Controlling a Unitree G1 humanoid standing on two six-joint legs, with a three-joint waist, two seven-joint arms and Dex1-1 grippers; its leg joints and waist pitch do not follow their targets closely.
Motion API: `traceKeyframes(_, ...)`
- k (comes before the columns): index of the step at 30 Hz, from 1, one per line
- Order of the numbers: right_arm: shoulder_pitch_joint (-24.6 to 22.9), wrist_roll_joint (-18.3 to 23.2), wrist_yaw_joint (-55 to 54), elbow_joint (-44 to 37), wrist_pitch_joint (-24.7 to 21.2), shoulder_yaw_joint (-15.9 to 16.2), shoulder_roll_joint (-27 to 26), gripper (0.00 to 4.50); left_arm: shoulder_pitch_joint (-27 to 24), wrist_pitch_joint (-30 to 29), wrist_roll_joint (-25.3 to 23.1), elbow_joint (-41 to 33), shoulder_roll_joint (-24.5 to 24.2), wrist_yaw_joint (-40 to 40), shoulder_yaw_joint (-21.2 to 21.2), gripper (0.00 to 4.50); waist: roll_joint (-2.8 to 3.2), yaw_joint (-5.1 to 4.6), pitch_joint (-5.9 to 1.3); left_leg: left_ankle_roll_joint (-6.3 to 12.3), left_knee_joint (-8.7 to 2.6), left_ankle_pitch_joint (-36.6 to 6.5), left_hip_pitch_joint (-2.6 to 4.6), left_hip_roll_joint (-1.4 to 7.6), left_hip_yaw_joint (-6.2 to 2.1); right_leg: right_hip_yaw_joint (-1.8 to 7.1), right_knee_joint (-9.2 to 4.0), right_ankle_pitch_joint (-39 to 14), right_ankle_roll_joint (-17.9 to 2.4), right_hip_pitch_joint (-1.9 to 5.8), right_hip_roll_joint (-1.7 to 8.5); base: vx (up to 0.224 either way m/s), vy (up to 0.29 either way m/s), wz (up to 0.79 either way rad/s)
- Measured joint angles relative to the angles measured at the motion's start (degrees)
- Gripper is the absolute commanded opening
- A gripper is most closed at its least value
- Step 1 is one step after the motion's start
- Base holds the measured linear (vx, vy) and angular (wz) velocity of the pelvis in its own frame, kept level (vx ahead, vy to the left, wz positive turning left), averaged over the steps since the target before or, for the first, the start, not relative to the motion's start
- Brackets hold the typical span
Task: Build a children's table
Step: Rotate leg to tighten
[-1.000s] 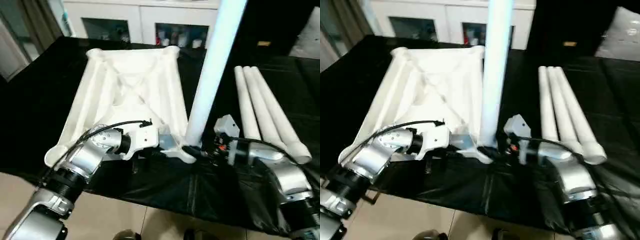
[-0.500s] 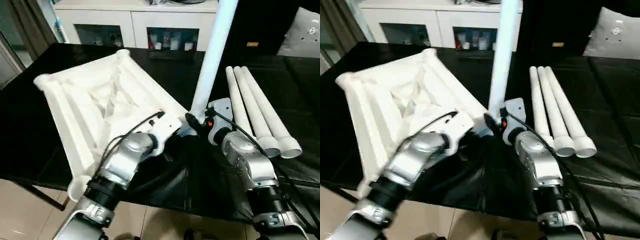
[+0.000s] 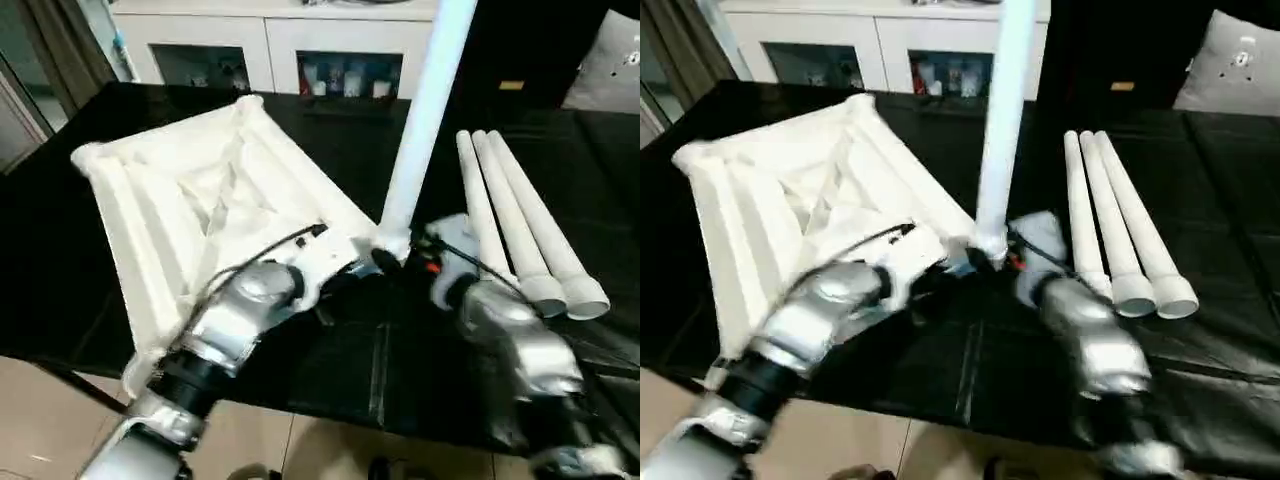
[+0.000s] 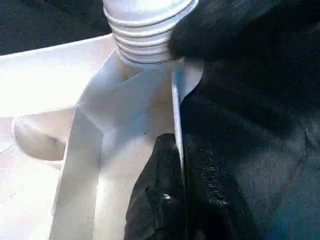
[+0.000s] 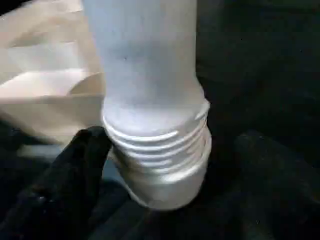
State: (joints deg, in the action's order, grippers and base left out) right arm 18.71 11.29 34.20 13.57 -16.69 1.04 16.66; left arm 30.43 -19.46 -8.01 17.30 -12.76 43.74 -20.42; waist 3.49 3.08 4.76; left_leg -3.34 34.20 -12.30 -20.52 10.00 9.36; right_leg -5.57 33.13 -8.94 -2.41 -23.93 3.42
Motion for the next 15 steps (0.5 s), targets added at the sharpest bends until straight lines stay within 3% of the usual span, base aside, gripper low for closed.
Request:
traceKeyframes(5,-0.84,0.48,9.41,-3.19,2.30,1.82,5.63,4.42,0.00,4.00,0.81,0.54,-2.60,4.89,-0.70,0.00,0.00,0.48,-0.01,0.00,0.04,-0.01,-0.11,0.00,-0.01,-0.01,-0.01,0.08,-0.14,-0.05,0.01,0.000,0.000,0.00)
traceKeyframes(9,-0.87,1.54,17.39,-4.10,3.49,2.85,11.62,4.42,-0.50,11.98,2.22,1.09,-8.39,12.62,-2.12,0.00,-0.01,1.10,-0.01,0.01,0.05,-0.01,-0.17,0.00,-0.09,-0.06,-0.01,0.07,-0.13,-0.07,0.01,0.000,0.000,0.00)
traceKeyframes(15,-0.81,1.29,24.02,-4.27,6.57,5.86,13.54,4.42,-0.66,14.83,3.88,1.16,-10.99,19.69,-2.64,0.00,-0.01,2.06,-0.01,0.01,0.14,-0.01,-0.14,0.00,-0.08,-0.06,0.01,0.08,-0.14,-0.03,0.02,0.000,0.000,0.00)
